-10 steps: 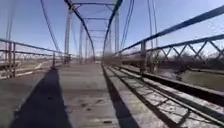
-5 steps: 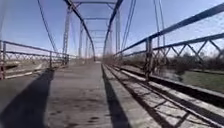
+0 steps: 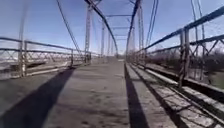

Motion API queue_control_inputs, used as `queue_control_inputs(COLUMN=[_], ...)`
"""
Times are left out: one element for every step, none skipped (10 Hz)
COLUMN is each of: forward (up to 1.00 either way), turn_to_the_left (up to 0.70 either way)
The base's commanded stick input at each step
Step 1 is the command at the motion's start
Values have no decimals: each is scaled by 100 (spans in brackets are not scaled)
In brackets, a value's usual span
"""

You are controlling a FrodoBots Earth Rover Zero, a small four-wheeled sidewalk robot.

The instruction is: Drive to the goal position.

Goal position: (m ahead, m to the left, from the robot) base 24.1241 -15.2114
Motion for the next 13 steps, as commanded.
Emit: queue_control_inputs(forward=[100,100,100,100,100,100,100,100,100,100,100,100,100], turn_to_the_left=[0,0,0,0,0,0,0,0,0,0,0,0,0])
